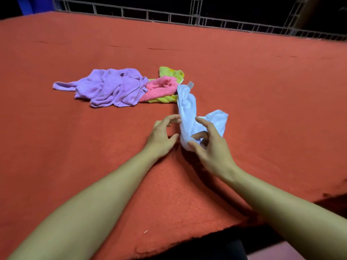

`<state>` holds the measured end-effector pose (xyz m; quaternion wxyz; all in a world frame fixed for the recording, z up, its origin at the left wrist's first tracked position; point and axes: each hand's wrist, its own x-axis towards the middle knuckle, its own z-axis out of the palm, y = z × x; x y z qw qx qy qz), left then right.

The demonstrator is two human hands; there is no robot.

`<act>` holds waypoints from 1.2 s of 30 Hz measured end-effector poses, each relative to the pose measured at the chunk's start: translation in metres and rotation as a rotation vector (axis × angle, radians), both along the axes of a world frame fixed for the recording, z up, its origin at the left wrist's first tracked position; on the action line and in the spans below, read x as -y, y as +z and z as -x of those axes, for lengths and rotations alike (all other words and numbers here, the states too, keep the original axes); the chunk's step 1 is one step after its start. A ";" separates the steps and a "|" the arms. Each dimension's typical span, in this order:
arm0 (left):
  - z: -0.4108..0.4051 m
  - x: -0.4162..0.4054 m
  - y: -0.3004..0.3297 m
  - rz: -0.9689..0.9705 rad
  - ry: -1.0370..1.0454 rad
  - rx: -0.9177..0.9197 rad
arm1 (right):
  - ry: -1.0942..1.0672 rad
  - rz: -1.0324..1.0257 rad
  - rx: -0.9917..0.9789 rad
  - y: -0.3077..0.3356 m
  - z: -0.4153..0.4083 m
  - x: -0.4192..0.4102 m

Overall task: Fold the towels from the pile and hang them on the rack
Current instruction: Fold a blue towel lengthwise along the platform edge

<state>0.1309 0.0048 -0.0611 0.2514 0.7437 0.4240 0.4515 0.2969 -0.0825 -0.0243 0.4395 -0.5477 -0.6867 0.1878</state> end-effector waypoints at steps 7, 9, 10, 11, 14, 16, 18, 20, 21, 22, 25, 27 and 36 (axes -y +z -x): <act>0.003 0.030 0.035 -0.112 -0.013 -0.176 | 0.160 0.032 -0.075 0.029 -0.004 0.030; 0.007 0.039 0.049 -0.175 -0.059 -0.230 | 0.207 0.010 -0.084 0.040 -0.004 0.035; 0.011 0.043 0.055 -0.197 -0.071 -0.227 | 0.223 -0.003 -0.089 0.047 -0.004 0.039; 0.017 0.046 0.061 -0.214 -0.073 -0.201 | 0.236 -0.027 -0.094 0.053 -0.004 0.041; 0.040 0.052 0.086 -0.291 -0.042 -0.103 | 0.254 -0.130 -0.080 0.070 -0.006 0.044; 0.056 0.059 0.107 -0.334 0.001 -0.125 | 0.245 -0.168 -0.077 0.079 -0.004 0.042; 0.071 0.069 0.130 -0.347 0.014 -0.179 | 0.247 -0.189 -0.095 0.089 0.001 0.038; 0.084 0.078 0.153 -0.333 0.016 -0.213 | 0.264 -0.217 -0.108 0.103 0.009 0.035; 0.090 0.082 0.165 -0.327 0.028 -0.224 | 0.272 -0.239 -0.113 0.110 0.013 0.034; 0.097 0.087 0.177 -0.322 0.048 -0.229 | 0.277 -0.259 -0.110 0.117 0.016 0.033; 0.116 0.102 0.207 -0.295 0.086 -0.246 | 0.263 -0.273 -0.067 0.131 0.027 0.028; 0.129 0.110 0.218 -0.259 0.094 -0.285 | 0.285 -0.260 0.005 0.135 0.034 0.027; 0.180 0.135 0.166 -0.012 0.169 -0.461 | 0.556 -0.053 0.374 0.106 0.052 0.039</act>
